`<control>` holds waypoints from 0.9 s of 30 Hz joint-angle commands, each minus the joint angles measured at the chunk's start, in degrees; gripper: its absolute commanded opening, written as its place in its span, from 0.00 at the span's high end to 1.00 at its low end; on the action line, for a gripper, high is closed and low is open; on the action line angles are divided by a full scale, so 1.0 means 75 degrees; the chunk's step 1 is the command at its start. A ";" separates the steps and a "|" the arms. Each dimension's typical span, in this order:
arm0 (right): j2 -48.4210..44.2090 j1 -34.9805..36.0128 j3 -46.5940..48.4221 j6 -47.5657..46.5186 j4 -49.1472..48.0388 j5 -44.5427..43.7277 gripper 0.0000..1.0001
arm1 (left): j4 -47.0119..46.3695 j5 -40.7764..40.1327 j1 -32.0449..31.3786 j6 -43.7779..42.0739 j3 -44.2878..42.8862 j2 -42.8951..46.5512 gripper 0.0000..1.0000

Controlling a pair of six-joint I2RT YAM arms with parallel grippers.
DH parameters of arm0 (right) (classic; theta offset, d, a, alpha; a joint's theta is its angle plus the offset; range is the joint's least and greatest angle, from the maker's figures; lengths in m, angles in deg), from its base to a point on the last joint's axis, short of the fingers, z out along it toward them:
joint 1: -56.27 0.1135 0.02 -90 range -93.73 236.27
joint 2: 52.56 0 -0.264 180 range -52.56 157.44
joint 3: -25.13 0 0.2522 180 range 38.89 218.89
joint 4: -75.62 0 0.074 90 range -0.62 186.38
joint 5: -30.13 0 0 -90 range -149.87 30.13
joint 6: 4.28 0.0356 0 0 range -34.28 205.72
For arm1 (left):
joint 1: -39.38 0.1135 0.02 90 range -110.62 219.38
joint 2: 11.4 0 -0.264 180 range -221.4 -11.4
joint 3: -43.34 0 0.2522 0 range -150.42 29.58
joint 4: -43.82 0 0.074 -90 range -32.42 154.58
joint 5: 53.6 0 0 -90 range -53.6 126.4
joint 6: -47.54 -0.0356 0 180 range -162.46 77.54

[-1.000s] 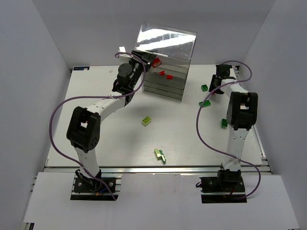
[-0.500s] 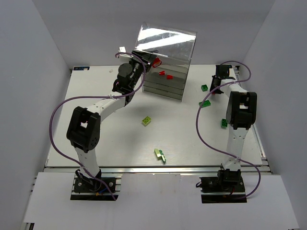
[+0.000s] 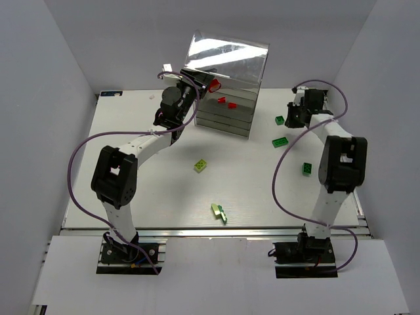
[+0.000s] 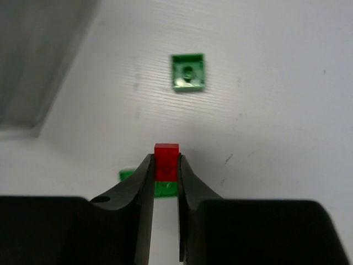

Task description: Sort the legos into containers by color

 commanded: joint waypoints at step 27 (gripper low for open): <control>-0.3204 0.3425 -0.3589 -0.8760 -0.6346 0.2038 1.00 | -0.0120 0.0098 0.0097 -0.0072 -0.0372 0.0248 0.48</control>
